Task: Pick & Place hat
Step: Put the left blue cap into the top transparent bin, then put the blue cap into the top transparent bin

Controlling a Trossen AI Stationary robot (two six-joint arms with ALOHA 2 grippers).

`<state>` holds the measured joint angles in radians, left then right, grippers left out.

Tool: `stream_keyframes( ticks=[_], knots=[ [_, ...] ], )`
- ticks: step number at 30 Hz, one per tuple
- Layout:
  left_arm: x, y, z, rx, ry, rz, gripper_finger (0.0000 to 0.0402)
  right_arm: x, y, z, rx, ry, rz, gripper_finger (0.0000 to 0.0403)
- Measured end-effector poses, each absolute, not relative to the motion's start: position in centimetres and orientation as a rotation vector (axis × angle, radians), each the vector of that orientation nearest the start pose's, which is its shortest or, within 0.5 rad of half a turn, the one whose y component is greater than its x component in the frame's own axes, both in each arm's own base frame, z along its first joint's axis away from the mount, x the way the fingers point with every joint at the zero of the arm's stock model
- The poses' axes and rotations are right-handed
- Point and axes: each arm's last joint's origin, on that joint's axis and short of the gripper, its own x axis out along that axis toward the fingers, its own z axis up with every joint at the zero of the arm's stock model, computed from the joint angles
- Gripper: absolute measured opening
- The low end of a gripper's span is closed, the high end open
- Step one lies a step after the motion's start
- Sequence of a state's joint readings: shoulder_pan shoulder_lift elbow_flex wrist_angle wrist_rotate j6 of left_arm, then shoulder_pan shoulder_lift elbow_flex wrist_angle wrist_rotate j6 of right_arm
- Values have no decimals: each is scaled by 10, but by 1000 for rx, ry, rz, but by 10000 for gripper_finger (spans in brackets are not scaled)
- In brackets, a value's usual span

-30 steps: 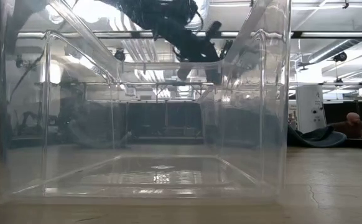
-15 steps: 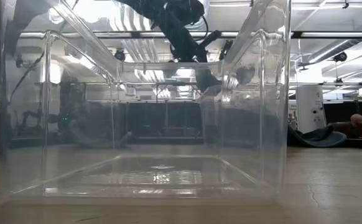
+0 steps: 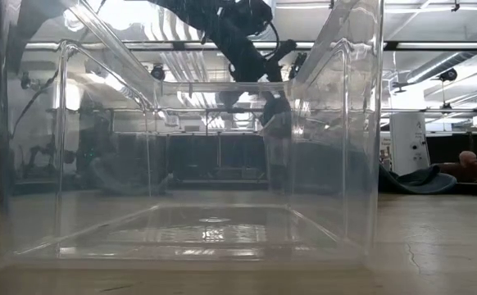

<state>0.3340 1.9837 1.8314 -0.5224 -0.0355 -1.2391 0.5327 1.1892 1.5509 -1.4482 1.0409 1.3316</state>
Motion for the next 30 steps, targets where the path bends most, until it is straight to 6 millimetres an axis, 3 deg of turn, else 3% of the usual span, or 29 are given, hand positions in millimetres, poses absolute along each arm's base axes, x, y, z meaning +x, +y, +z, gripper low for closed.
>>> stream_keyframes(
  ticks=[6, 14, 21, 30],
  knots=[
    [430, 149, 294, -1378, 436, 714, 124, 158, 64, 418, 473, 323, -820, 219],
    [425, 147, 320, -1283, 361, 612, 161, 158, 65, 418, 485, 336, -810, 219],
    [407, 141, 367, -1066, 245, 478, 163, 162, 67, 406, 396, 418, -796, 219],
    [367, 133, 425, -830, 123, 394, 163, 165, 72, 366, 268, 664, -754, 219]
  ],
)
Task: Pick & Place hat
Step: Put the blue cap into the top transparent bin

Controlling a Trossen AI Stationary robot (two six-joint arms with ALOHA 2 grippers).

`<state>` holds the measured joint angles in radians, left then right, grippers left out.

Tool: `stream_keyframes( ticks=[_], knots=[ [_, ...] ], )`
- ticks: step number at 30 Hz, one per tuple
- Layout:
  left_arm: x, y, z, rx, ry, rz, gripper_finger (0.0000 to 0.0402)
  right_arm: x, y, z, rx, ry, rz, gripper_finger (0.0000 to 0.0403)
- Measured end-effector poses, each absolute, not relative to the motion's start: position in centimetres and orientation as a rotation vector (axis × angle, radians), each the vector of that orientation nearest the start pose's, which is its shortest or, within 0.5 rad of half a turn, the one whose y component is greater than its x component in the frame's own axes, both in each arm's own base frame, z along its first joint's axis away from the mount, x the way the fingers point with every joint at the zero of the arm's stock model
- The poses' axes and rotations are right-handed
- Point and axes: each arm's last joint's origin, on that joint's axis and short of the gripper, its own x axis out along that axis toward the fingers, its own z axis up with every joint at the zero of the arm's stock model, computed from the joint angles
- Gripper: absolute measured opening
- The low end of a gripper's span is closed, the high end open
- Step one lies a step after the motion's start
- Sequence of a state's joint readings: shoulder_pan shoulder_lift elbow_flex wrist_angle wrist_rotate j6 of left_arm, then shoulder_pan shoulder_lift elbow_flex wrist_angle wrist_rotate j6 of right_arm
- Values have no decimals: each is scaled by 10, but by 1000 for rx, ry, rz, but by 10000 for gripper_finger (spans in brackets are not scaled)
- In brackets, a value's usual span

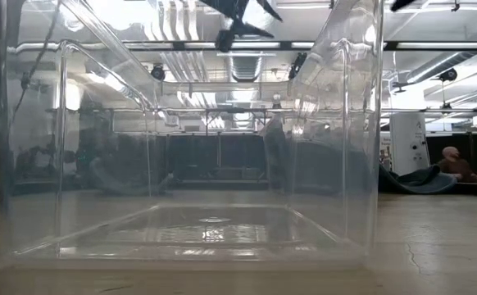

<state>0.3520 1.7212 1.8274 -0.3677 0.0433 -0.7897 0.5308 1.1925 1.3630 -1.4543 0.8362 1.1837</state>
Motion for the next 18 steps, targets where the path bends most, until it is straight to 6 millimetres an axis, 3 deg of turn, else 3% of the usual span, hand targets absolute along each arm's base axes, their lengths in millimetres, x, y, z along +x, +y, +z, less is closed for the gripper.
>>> stream_keyframes(
  ticks=[5, 10, 18],
  knots=[
    [343, 126, 449, -695, 98, 358, 163, 165, 73, 329, 283, 758, -815, 219],
    [316, 117, 473, -632, 59, 310, 163, 160, 69, 289, 273, 725, -952, 219],
    [290, 106, 489, -560, 82, 252, 163, 147, 61, 229, 263, 738, -1073, 219]
  ],
)
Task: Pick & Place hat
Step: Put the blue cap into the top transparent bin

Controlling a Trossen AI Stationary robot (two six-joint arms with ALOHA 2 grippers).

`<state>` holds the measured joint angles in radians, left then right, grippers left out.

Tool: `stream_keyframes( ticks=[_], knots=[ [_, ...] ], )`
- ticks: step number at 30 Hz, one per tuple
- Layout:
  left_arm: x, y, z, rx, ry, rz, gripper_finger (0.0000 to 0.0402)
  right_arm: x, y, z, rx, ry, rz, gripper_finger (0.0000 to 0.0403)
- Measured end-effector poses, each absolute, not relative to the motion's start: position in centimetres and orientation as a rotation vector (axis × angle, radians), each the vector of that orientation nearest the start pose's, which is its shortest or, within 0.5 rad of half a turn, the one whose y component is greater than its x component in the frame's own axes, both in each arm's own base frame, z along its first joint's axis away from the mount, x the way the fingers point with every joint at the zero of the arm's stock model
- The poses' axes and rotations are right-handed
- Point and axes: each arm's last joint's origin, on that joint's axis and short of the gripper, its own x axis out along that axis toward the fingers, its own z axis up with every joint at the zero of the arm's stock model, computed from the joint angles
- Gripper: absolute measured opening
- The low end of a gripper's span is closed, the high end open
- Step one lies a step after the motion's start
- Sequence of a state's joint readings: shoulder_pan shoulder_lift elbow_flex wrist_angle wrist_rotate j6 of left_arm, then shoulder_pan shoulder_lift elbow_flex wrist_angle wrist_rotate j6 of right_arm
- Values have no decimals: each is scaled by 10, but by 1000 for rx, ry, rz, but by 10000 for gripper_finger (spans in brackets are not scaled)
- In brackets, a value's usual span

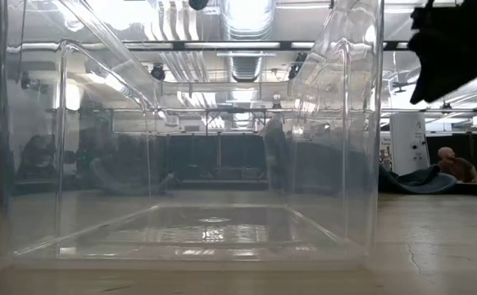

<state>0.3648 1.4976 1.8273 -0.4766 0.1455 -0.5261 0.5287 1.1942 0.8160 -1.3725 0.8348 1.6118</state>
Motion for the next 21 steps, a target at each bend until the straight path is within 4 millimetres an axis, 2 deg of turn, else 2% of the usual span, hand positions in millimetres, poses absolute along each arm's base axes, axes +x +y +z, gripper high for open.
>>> stream_keyframes(
  ticks=[8, 14, 21],
  knots=[
    [279, 104, 486, -462, 166, 266, 163, 150, 51, 189, 336, 691, -1084, 219],
    [277, 104, 483, -455, 202, 279, 163, 148, 30, 174, 348, 697, -1206, 224],
    [277, 104, 482, -458, 210, 284, 163, 153, 6, 160, 385, 661, -1292, 257]
  ],
)
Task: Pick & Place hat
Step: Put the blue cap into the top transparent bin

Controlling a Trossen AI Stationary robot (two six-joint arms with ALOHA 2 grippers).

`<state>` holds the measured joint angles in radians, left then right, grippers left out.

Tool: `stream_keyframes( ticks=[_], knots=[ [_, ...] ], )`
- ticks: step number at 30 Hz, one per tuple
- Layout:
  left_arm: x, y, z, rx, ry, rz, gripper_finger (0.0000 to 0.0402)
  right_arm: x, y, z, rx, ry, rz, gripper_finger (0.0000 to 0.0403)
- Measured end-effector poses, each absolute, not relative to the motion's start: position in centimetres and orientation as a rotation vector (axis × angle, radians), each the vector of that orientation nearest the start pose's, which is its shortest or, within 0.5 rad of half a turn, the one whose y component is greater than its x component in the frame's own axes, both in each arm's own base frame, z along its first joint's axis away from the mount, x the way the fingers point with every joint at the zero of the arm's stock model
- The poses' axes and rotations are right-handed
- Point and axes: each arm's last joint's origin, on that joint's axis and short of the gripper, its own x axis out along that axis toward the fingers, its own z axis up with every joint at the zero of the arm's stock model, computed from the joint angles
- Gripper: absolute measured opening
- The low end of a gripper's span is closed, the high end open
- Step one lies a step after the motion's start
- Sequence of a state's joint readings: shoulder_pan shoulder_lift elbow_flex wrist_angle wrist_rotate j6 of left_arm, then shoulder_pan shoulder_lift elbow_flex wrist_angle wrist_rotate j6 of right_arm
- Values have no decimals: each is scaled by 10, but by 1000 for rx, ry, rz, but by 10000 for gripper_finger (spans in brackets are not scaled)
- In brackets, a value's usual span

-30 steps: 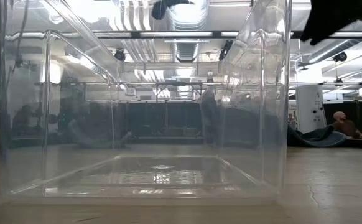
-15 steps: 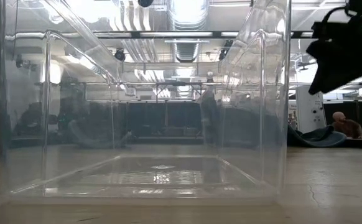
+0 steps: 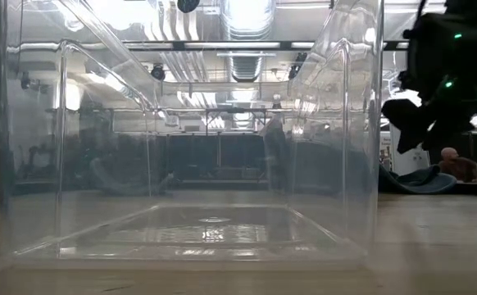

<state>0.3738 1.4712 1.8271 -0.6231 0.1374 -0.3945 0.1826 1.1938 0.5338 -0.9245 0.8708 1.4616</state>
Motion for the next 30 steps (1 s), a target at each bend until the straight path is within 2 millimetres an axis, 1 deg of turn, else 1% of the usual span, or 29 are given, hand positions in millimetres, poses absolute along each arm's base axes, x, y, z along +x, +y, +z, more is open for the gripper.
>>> stream_keyframes(
  ticks=[3, 5, 8, 13, 18, 24, 30],
  knots=[
    [276, 105, 482, -458, 209, 285, 163, 160, -5, 152, 334, 682, -1254, 265],
    [276, 105, 482, -463, 208, 286, 163, 161, -12, 148, 293, 708, -1247, 267],
    [276, 105, 482, -469, 208, 289, 163, 156, -23, 144, 275, 744, -1300, 266],
    [276, 106, 482, -486, 204, 293, 163, 152, -34, 140, 292, 730, -1383, 263],
    [276, 107, 482, -486, 204, 295, 163, 150, -40, 131, 292, 721, -1382, 261],
    [275, 108, 482, -492, 202, 301, 163, 137, -47, 117, 313, 723, -1441, 250],
    [275, 108, 482, -513, 201, 306, 163, 132, -53, 114, 334, 719, -1490, 233]
  ],
)
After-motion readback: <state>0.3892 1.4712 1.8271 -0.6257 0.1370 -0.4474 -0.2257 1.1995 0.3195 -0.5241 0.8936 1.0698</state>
